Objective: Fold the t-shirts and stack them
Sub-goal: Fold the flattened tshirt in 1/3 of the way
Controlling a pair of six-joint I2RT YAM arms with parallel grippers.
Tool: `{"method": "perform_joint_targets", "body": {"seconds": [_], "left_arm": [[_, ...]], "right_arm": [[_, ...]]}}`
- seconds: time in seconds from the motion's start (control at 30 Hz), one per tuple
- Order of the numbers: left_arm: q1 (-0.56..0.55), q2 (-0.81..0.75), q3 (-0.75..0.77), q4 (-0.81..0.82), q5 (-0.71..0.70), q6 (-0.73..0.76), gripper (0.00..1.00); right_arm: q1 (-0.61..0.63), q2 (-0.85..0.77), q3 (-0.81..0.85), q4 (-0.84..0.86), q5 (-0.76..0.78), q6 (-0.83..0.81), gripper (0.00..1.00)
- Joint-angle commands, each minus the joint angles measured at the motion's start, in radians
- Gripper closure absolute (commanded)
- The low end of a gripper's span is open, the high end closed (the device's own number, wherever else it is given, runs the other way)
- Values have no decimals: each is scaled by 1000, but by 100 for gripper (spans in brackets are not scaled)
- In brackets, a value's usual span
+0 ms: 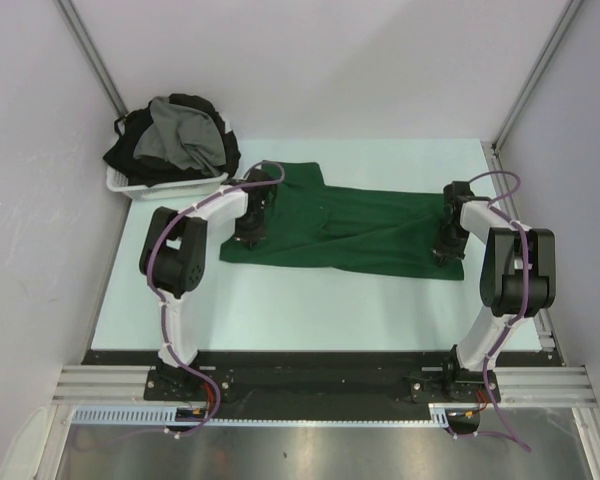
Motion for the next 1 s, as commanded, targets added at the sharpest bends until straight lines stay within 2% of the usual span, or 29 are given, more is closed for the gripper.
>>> {"method": "perform_joint_targets", "body": {"seconds": [0.0, 0.13, 0.33, 0.77, 0.97], "left_arm": [[-2, 24, 4, 7, -6, 4, 100], [-2, -10, -90, 39, 4, -16, 100], [-2, -114, -315, 85, 22, -42, 100], [-14, -244, -484, 66, 47, -74, 100], [-57, -298, -548, 54, 56, -105, 100]], "right_arm": [[-7, 11, 44, -19, 26, -17, 100], [-7, 14, 47, -17, 21, -18, 100], [-9, 8, 40, -12, 26, -22, 100], [-4, -23, -16, -9, 3, 4, 100], [6, -34, -32, -15, -3, 20, 100]]}}
